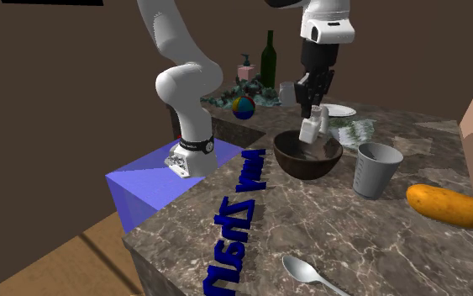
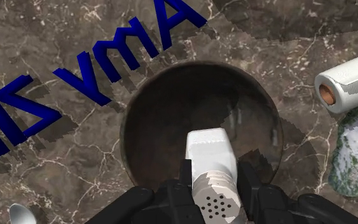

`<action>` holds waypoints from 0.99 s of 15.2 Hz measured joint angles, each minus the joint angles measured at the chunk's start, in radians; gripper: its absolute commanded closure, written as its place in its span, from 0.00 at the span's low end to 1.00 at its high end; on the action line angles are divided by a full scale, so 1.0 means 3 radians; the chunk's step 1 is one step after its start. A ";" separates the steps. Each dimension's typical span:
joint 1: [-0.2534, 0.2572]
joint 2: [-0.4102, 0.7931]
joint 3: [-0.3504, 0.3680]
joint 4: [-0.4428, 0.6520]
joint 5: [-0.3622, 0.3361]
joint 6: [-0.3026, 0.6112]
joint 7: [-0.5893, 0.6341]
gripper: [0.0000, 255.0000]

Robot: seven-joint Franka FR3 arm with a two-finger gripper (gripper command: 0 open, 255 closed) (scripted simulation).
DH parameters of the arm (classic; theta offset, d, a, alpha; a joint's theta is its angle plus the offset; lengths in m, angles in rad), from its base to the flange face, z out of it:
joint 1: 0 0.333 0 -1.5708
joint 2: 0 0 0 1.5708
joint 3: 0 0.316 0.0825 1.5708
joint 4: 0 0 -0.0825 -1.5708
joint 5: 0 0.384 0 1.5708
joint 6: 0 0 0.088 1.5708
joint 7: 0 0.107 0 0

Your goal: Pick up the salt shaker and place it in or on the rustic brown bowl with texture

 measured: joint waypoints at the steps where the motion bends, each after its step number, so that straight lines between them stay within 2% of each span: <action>1: 0.0000 0.0002 -0.0001 -0.0006 0.0000 0.0008 -0.0001 1.00; 5: 0.0000 0.0002 0.0000 -0.0013 0.0000 0.0016 -0.0002 1.00; 6: 0.0000 0.0002 0.0000 -0.0013 0.0000 0.0016 -0.0002 0.00; 12: 0.0000 0.0002 0.0000 -0.0013 0.0000 0.0016 -0.0002 0.00; 15: -0.0005 -0.0046 -0.0006 0.0192 -0.0010 -0.0231 0.0009 0.00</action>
